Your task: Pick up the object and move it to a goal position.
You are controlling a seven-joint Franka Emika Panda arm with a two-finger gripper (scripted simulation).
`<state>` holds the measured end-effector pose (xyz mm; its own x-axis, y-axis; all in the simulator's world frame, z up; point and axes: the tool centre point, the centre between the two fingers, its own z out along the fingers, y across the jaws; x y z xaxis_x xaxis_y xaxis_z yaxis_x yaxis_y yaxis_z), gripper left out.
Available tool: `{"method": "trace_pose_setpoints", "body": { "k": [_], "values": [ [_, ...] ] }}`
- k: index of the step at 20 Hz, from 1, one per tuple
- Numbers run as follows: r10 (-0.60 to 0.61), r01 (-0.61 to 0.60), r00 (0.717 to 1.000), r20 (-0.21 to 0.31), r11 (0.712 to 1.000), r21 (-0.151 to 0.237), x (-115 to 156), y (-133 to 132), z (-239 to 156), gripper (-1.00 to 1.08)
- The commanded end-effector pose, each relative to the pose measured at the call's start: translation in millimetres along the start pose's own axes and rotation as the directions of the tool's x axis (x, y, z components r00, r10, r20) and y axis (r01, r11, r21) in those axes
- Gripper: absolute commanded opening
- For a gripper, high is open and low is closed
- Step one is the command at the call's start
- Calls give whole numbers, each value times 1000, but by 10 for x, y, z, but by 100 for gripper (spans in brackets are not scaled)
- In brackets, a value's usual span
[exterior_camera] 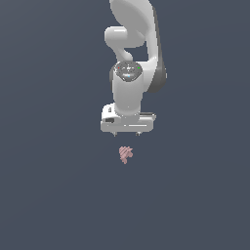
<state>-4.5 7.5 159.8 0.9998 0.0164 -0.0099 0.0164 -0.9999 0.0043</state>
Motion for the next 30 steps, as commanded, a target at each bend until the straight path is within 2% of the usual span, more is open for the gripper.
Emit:
{"method": "trace_pose_setpoints", "body": {
  "k": [1,10,20,30],
  "values": [
    [0,0,1000,0,1000,0,0,0,0,100],
    [28,-27,999,-39,1000,15,128,-128,-120,100],
    [39,-38,998,-39,999,16,134,-127,-110,100],
    [172,-172,985,-30,985,22,174,-83,42,100]
  ]
}}
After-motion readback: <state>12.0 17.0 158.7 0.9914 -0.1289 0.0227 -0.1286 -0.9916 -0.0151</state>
